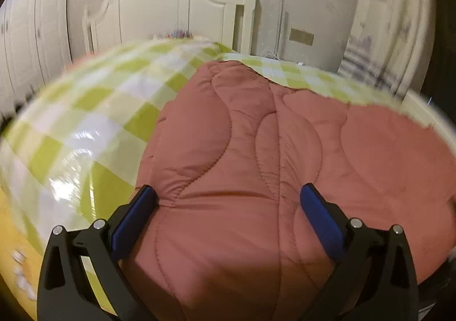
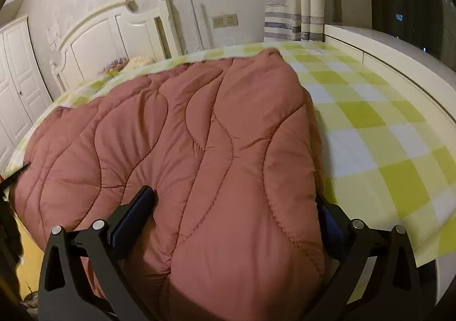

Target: Fold large clothes

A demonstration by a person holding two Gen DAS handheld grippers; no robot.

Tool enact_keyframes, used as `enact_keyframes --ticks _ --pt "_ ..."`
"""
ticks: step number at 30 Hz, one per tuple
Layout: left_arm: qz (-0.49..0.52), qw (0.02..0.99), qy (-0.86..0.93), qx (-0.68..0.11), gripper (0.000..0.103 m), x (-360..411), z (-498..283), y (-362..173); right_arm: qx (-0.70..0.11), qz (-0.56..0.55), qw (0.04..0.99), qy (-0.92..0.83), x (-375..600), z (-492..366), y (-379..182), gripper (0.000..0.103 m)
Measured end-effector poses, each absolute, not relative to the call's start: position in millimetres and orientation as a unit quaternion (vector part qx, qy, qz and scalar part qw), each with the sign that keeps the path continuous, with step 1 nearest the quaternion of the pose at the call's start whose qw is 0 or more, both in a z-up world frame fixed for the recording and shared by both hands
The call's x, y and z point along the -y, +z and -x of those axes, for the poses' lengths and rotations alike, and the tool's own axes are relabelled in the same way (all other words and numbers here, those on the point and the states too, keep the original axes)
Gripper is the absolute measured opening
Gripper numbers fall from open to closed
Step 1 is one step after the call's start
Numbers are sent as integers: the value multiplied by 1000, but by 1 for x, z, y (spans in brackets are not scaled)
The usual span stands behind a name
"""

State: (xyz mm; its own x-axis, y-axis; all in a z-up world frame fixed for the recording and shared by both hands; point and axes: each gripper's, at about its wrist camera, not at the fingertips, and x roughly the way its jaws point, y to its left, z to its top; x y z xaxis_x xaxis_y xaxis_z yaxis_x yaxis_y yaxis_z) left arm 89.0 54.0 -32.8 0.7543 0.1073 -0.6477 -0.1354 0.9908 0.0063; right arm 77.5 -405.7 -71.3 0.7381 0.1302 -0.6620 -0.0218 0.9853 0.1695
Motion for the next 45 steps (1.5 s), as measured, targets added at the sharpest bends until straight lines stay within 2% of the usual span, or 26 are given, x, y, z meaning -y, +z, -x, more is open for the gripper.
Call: enact_keyframes --ticks 4,7,13,17,26,33,42,43,45 --pt "23 933 64 -353 101 -56 -90 -32 -349 -76 933 32 411 -72 -50 99" --pt "23 933 61 -353 101 -60 -86 -33 -314 -170 934 34 446 -53 -44 99" --pt "21 933 63 -353 101 -59 -85 -36 -284 -373 880 78 512 -16 -74 97" --pt "21 933 64 -353 101 -58 -84 -36 -295 -414 855 109 517 7 -94 93" --pt "20 934 63 -352 101 -58 -84 -37 -311 -373 850 203 455 -5 -89 92" --pt "21 934 67 -350 101 -57 -82 -38 -309 -316 877 187 433 -24 -66 92" --pt "19 934 67 -349 101 -55 -80 -38 -335 -315 881 109 410 -73 -68 94" --pt "19 934 67 -350 101 -55 -80 -38 -329 -318 882 117 407 -76 -67 93" --pt "17 933 70 -352 101 -55 -81 -36 -317 -321 885 113 403 -81 -67 71"
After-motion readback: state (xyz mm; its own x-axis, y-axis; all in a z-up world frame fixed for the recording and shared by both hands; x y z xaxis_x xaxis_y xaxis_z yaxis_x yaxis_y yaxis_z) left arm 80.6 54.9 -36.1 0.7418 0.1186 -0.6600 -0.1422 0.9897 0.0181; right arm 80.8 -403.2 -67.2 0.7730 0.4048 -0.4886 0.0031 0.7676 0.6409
